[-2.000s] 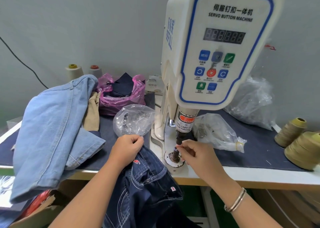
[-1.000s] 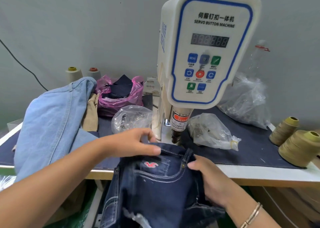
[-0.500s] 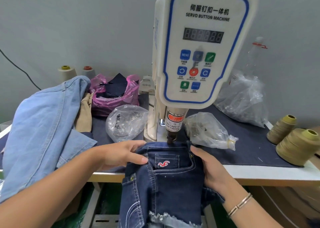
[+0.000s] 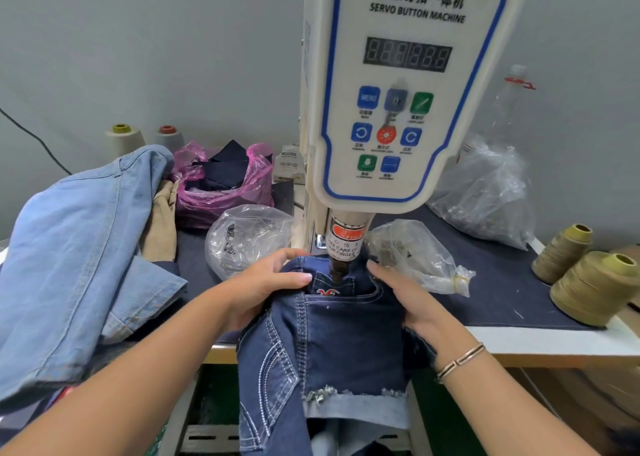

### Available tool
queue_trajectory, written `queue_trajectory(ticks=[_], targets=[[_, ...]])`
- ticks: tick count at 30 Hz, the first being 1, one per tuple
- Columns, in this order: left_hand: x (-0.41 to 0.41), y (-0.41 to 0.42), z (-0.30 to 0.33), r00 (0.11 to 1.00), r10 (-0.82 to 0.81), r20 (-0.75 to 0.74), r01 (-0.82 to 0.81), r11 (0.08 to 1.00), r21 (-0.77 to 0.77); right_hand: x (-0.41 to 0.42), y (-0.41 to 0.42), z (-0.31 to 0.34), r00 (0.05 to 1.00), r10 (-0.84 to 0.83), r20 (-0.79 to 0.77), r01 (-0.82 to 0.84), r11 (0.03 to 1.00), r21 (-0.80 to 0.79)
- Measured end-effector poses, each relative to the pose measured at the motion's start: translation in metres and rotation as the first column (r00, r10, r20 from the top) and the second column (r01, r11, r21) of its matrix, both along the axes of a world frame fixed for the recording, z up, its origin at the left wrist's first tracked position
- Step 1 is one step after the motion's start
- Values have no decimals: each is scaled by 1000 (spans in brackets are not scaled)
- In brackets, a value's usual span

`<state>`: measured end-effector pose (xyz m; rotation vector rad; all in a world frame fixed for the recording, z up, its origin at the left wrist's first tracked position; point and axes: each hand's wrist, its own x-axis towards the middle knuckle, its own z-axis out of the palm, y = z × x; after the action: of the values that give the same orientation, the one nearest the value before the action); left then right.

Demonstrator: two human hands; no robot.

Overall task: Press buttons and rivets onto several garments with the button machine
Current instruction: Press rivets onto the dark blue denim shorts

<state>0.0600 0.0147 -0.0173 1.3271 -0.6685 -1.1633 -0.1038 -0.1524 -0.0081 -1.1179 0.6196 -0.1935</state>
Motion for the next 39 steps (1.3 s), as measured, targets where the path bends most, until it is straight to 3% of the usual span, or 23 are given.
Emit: queue_trajectory(ticks=[3, 5, 10, 15, 22, 30, 39], targets=[[-5, -2, -7, 990, 6, 144, -22, 993, 115, -5, -1, -10, 994, 16, -110, -16, 1000, 0], [-10, -9, -7, 981, 28, 192, -51, 991, 120, -5, -5, -10, 997, -12, -78, 13, 1000, 19], [-6, -22, 0, 994, 63, 88, -70, 995, 74, 1, -25, -10, 995, -87, 56, 85, 995, 48], [5, -15, -5, 997, -77, -11, 78, 993, 87, 3, -36, -23, 994, -92, -55, 96, 993, 72], [5, -6, -21, 986, -52, -156, 54, 998, 10, -1, -40, -31, 990, -92, -111, 98, 994, 55], [-1, -2, -27, 965, -83, -250, 65, 995, -82, -4, -39, -35, 996, -46, -71, 50, 997, 51], [-3, -3, -26, 965, -59, -256, 36, 995, -93, -5, -39, -33, 996, -48, -77, 52, 997, 52]])
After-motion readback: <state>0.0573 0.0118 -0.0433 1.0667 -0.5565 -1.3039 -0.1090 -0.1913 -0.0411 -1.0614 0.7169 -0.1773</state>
